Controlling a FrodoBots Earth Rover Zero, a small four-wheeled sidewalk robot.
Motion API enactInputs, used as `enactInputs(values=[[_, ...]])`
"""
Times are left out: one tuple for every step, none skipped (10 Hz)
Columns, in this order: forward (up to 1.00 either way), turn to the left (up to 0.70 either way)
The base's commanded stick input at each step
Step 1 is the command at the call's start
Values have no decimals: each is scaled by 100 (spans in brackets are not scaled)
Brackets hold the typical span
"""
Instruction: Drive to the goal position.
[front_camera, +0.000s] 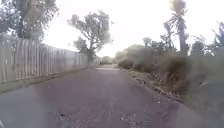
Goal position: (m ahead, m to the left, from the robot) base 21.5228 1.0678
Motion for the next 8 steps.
enactInputs(values=[[70,0],[70,0],[70,0],[70,0],[70,0],[70,0],[70,0],[70,0]])
